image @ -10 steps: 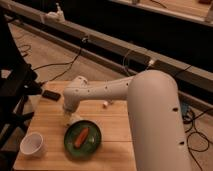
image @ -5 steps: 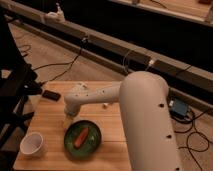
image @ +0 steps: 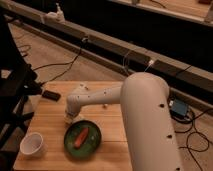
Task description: Wipe the white sponge on the table
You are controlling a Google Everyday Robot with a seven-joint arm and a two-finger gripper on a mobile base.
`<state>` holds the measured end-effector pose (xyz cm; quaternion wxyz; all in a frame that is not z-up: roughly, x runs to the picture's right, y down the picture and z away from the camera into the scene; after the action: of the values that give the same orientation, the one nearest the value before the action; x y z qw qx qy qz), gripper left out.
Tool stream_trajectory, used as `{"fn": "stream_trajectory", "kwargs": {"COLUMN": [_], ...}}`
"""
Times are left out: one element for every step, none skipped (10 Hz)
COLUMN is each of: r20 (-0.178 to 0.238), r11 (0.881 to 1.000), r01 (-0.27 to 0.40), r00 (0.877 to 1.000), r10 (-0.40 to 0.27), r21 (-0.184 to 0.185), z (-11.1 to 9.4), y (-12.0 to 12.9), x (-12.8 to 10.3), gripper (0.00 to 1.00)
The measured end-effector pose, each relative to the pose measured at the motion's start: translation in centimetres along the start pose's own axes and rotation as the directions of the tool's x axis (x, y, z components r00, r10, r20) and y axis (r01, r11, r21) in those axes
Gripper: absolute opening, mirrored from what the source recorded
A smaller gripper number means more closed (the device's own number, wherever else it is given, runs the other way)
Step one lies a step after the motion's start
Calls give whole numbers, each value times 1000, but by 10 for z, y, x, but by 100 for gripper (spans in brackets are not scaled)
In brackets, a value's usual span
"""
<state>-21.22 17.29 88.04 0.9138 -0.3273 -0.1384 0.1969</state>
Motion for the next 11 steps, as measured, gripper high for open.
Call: {"fn": "stream_trajectory", "kwargs": {"r20": [27,57,78,103,126,139,154,161,165,170,181], "r11": [1000,1000,1000,999,999,999,999,999,999,999,1000], "r01": [10,16,21,29,36,40,45,45,44,36,19], "r00": [1000,998,997,994,991,989,987,986,985,985,983], "r10": [-10,-17,-22,-30,-38,-41,-46,-46,-43,-35,-15], "r21": [3,9,12,13,13,12,12,4,1,-7,-19], "z": [-7,-15,-21,-26,-32,-34,-37,-36,-35,-32,-29], "y": [1,-1,-2,-1,-1,0,-1,-1,-2,-4,-9], "x": [-8,-16,-20,-25,-31,-33,-35,-33,-32,-29,-25], "gripper": [2,0,0,0,0,0,0,0,0,0,0]}}
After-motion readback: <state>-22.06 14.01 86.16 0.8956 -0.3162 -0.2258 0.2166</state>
